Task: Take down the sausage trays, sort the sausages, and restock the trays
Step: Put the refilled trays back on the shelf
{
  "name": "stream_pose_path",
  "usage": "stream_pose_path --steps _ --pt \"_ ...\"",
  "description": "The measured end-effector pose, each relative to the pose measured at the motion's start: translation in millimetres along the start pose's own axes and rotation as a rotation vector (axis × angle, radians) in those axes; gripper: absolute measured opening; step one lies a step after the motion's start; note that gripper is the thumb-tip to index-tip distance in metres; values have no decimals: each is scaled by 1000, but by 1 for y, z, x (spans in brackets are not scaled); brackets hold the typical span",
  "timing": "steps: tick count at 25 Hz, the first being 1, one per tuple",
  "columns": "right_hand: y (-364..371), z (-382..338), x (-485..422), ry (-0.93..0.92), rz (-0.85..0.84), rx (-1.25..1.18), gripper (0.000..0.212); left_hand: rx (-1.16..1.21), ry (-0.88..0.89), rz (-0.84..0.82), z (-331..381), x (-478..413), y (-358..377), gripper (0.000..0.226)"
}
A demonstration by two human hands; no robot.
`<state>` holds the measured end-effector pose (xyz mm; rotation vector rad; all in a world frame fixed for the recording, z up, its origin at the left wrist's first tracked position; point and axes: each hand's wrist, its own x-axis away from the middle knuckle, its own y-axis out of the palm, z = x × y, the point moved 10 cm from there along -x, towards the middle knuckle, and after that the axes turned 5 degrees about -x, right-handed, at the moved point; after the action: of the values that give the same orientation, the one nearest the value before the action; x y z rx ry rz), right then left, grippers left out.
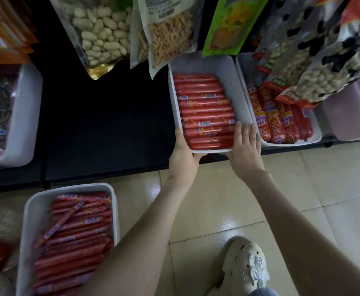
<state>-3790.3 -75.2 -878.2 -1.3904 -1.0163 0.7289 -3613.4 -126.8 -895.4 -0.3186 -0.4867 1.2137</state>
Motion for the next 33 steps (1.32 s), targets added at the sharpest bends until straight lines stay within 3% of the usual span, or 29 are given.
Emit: stream_pose_path --steps 4,8,12,15,17,20,23,26,33 --pt "-4 0 -1 15 57 -39 83 -21 -3 -64 2 -6 3 93" --pt "9 -38 62 70 128 -216 85 -302 -25 -65 -26 31 -44 84" --pt "73 -154 156 -3 -153 -542 79 -567 -187 34 -125 113 -151 80" --pt "128 -234 210 128 -514 -890 76 -635 -372 196 -184 175 -232 85" --pt "153 -265 235 257 -632 -974 71 -597 -558 246 -225 211 -268 83" --pt "179 -267 247 399 -577 -1092 54 -340 -840 152 -282 251 -280 71" --pt "200 -262 247 501 -625 -1232 33 -19 -797 16 -303 261 -253 61" --pt "203 -273 246 542 -674 -1421 44 80 -745 44 -304 261 -247 57" --pt "186 -259 251 360 -594 -1373 54 173 -716 49 -283 267 -221 52"
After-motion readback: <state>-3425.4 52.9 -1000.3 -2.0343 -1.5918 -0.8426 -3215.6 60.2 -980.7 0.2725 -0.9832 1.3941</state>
